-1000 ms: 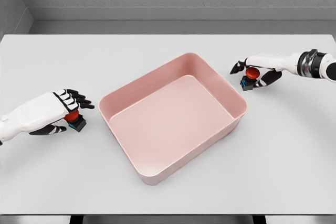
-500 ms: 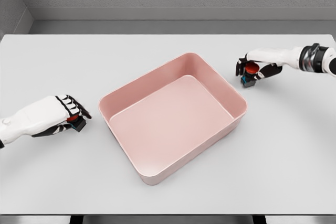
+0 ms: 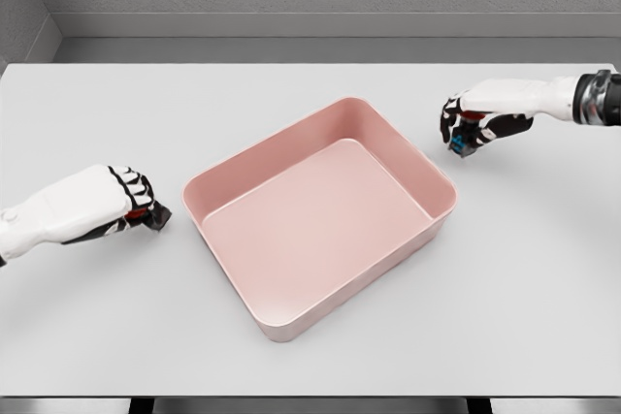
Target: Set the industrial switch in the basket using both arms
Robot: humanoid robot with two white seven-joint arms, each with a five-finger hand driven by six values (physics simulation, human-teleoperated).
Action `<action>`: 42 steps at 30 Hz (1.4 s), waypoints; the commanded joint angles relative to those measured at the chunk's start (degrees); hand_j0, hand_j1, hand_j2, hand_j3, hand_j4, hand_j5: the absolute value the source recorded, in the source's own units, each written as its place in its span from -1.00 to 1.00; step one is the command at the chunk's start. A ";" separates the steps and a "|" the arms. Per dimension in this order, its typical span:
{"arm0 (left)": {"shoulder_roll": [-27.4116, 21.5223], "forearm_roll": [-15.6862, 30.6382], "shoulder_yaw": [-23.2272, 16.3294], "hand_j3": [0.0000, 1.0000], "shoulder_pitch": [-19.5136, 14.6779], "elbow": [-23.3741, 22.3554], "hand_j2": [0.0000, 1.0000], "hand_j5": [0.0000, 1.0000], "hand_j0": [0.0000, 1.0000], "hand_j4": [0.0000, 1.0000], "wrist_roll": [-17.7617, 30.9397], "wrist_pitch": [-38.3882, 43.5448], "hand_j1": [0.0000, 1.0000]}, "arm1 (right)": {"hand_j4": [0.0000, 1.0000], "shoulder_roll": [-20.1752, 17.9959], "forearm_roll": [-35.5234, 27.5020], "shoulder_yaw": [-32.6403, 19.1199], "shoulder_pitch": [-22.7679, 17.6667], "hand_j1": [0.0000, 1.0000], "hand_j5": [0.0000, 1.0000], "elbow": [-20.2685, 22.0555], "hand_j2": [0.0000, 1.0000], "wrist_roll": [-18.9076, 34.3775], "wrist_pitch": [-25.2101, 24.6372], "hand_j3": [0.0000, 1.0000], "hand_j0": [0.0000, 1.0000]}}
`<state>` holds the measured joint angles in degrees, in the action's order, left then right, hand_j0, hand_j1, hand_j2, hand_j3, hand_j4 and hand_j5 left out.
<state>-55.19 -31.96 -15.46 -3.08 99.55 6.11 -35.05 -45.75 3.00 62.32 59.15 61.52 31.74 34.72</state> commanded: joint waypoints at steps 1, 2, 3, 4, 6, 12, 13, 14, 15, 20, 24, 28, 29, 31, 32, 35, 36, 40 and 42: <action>-0.36 0.94 1.49 -0.17 0.00 1.43 -0.17 -0.17 -0.17 -0.17 -0.04 0.05 -0.17 | -0.14 -0.75 -0.54 -0.27 0.00 -0.14 -0.14 1.23 -0.14 -0.01 0.28 -0.14 -0.14; -0.36 1.11 1.84 -0.17 -0.09 1.52 -0.17 -0.17 -0.17 -0.17 -0.04 0.05 -0.17 | -0.14 -0.75 -0.63 -0.27 0.26 -0.14 -0.14 1.32 -0.14 -0.01 0.28 -0.14 -0.14; -0.80 1.37 2.72 -0.17 -0.09 1.52 -0.17 -0.17 -0.17 -0.17 -0.04 0.05 -0.17 | -0.14 -0.75 -0.63 -0.27 0.26 -0.14 -0.14 1.67 -0.14 -0.01 0.28 -0.14 -0.14; -1.06 1.99 2.81 -0.18 -0.09 1.43 -0.18 -0.18 -0.18 -0.18 -0.04 0.05 -0.18 | -0.14 -0.75 -0.63 -0.27 0.35 -0.14 -0.14 1.76 -0.14 -0.01 0.28 -0.14 -0.14; -1.24 2.34 3.51 -0.18 -0.26 1.52 -0.18 -0.18 -0.18 -0.18 -0.04 0.05 -0.18 | -0.14 -0.75 -0.63 -0.27 0.44 -0.14 -0.14 2.20 -0.14 -0.01 0.28 -0.14 -0.14; -0.80 2.52 3.69 -0.18 -1.85 1.52 -0.18 -0.18 -0.18 -0.18 -0.22 0.05 -0.18 | -0.14 -0.75 -0.80 -0.27 0.88 -0.14 -0.14 3.96 -0.14 0.08 0.28 -0.14 -0.14; -0.53 2.52 3.69 -0.18 -1.93 1.52 -0.18 -0.18 -0.18 -0.18 -0.31 0.05 -0.18 | -0.14 -0.75 -0.80 -0.27 0.97 -0.14 -0.14 4.40 -0.14 0.08 0.28 -0.14 -0.14; -0.45 2.52 3.68 -0.18 -2.64 1.52 -0.18 -0.18 -0.18 -0.18 -0.31 0.05 -0.18 | -0.14 -0.75 -0.80 -0.27 1.32 -0.14 -0.14 4.57 -0.14 0.08 0.28 -0.14 -0.14; -0.36 2.52 3.60 -0.18 -3.07 1.52 -0.18 -0.18 -0.18 -0.18 -0.31 0.05 -0.18 | -0.14 -0.75 -0.80 -0.27 1.58 -0.14 -0.14 4.75 -0.14 0.08 0.28 -0.14 -0.14; 1.22 2.61 3.51 -0.18 -4.66 1.52 -0.18 -0.18 -0.18 -0.18 -0.40 0.05 -0.18 | -0.14 -0.75 -0.89 -0.27 1.93 -0.14 -0.14 6.59 -0.14 0.08 0.28 -0.14 -0.14; 3.86 2.69 2.89 -0.18 -5.98 1.52 -0.18 -0.18 -0.18 -0.18 -0.40 0.05 -0.18 | -0.14 -1.09 -0.89 -0.36 2.55 -0.14 -0.14 8.70 -0.14 0.08 0.28 -0.14 -0.14; 6.23 2.78 2.63 -0.18 -7.03 1.61 -0.18 -0.18 -0.18 -0.18 -0.40 0.05 -0.18 | -0.14 -2.59 -0.98 -0.62 2.99 -0.14 -0.14 10.90 -0.14 0.08 0.28 -0.14 -0.14; 7.02 2.78 2.63 -0.18 -7.12 1.61 -0.18 -0.18 -0.18 -0.18 -0.40 0.05 -0.18 | -0.14 -2.77 -1.24 -0.62 2.99 -0.14 -0.14 11.34 -0.14 0.08 0.28 -0.14 -0.14; 8.34 2.78 2.63 -0.18 -7.21 1.61 -0.18 -0.18 -0.18 -0.18 -0.40 0.05 -0.18 | -0.14 -3.47 -1.33 -0.62 3.08 -0.14 -0.14 12.39 -0.14 0.08 0.28 -0.14 -0.14; 8.61 2.78 2.19 -0.18 -7.73 1.52 -0.18 -0.18 -0.18 -0.18 -0.40 0.05 -0.18 | -0.14 -3.91 -1.33 -0.62 3.08 -0.14 -0.14 13.10 -0.14 0.08 0.28 -0.14 -0.14; 10.63 2.87 -0.88 -0.18 -9.58 1.52 -0.18 -0.18 -0.18 -0.18 -0.40 0.05 -0.18 | -0.14 -4.52 -1.42 -0.62 3.43 -0.14 -0.14 14.85 -0.14 0.08 0.28 -0.14 -0.14; 10.72 2.78 -1.50 -0.18 -10.19 1.61 -0.18 -0.18 -0.18 -0.18 -0.40 0.05 -0.18 | -0.14 -4.61 -1.51 -0.62 3.51 -0.14 -0.14 15.47 -0.14 0.08 0.28 -0.14 -0.14; 13.09 2.87 -2.38 -0.18 -11.16 1.61 -0.18 -0.18 -0.18 -0.18 -0.40 0.05 -0.18 | -0.14 -5.32 -2.56 -0.71 3.69 -0.14 -0.14 17.93 -0.14 0.08 0.28 -0.14 -0.14; 13.27 2.78 -4.84 -0.18 -12.65 1.61 -0.18 -0.18 -0.18 -0.18 -0.40 0.05 -0.18 | -0.14 -5.58 -3.09 -0.62 3.69 -0.14 -0.14 18.55 -0.14 0.08 0.28 -0.14 -0.14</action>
<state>-42.45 -29.52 -18.65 -16.08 101.15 5.75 -35.03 -50.97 0.75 61.74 62.93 79.16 31.84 35.16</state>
